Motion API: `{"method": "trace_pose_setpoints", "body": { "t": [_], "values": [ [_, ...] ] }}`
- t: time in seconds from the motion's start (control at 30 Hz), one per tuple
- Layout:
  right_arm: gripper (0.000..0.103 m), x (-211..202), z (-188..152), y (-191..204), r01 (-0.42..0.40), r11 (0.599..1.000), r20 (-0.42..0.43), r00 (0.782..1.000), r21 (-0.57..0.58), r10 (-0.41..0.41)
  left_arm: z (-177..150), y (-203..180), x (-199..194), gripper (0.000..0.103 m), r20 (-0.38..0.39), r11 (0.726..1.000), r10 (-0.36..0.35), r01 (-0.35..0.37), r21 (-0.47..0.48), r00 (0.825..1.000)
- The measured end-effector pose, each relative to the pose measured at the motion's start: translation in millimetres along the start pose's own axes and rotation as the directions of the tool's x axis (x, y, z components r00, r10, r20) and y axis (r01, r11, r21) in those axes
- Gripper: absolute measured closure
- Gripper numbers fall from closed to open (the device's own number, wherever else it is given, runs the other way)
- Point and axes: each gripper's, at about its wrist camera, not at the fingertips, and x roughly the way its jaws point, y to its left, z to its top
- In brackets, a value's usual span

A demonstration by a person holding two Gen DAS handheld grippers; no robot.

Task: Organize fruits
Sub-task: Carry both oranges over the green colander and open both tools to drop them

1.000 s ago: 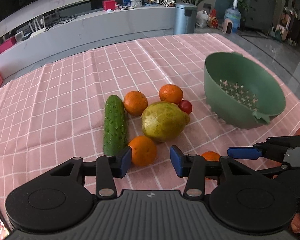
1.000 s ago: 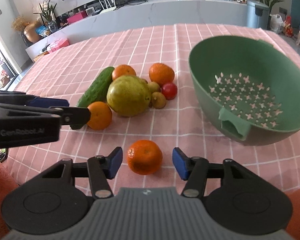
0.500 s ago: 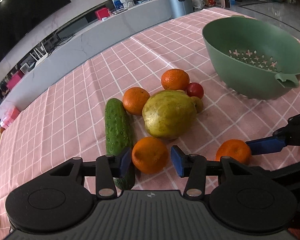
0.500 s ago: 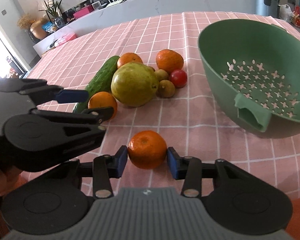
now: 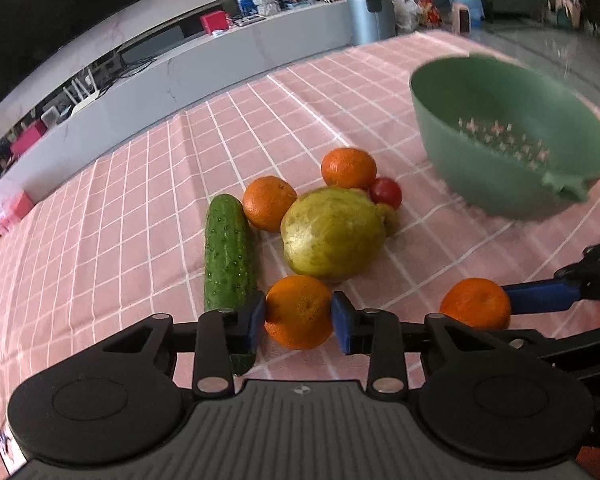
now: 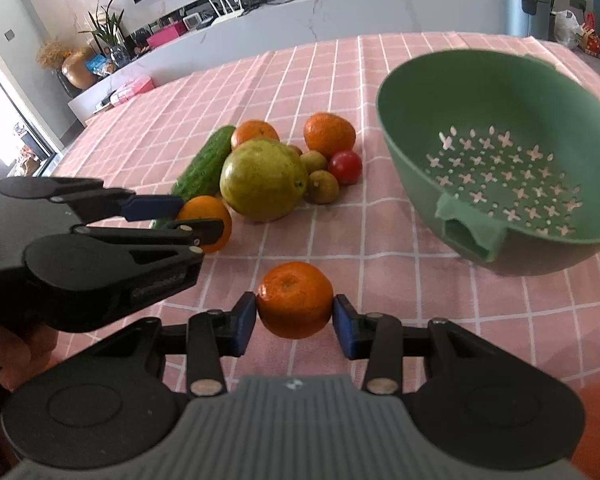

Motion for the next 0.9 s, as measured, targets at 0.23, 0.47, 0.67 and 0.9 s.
{"method": "trace_pose_setpoints", "body": {
  "t": [0.23, 0.47, 0.67, 0.9],
  "values": [
    [0.065, -34, 4, -6, 0.002, 1.0, 0.063, 0.998, -0.023, -0.001, 13, 11, -43, 0.064, 0.063, 0.977, -0.132, 0.14, -0.161, 0.989],
    [0.065, -74, 28, -32, 0.067, 0.993, 0.137, 0.989, -0.094, -0.053, 49, -3, -62, 0.1, 0.126, 0.935, -0.277, 0.297, -0.192, 0.953],
    [0.065, -76, 60, -70, 0.155, 0.98, 0.093, 0.985, -0.125, -0.144, 85, -27, -46, 0.1, 0.117, 0.923, -0.345, 0.359, -0.138, 0.931],
    [0.065, -78, 60, -93, 0.137, 0.986, 0.081, 0.988, -0.094, -0.129, 64, -38, -23, 0.086, 0.044, 0.933, -0.349, 0.351, -0.077, 0.936]
  ]
}}
